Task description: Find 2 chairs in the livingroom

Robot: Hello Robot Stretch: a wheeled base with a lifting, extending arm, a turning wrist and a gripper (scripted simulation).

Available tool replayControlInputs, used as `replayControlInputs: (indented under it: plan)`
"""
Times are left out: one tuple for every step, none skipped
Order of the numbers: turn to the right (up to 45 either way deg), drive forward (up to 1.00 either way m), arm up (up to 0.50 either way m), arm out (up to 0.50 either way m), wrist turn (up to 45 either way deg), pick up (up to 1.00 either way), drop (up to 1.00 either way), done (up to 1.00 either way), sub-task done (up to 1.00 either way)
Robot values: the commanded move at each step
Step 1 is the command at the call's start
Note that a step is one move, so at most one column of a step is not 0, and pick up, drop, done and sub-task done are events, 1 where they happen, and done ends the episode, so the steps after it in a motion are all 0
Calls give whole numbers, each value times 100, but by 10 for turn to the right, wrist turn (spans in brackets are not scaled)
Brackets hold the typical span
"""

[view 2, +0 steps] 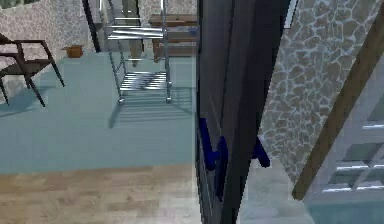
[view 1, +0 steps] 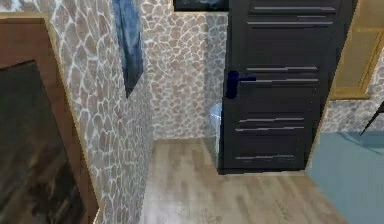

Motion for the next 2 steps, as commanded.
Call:
replayControlInputs:
  plan:
    - [450, 0, 0, 0, 0, 0, 0, 0, 0]
    - [120, 0, 0, 0, 0, 0, 0, 0, 0]
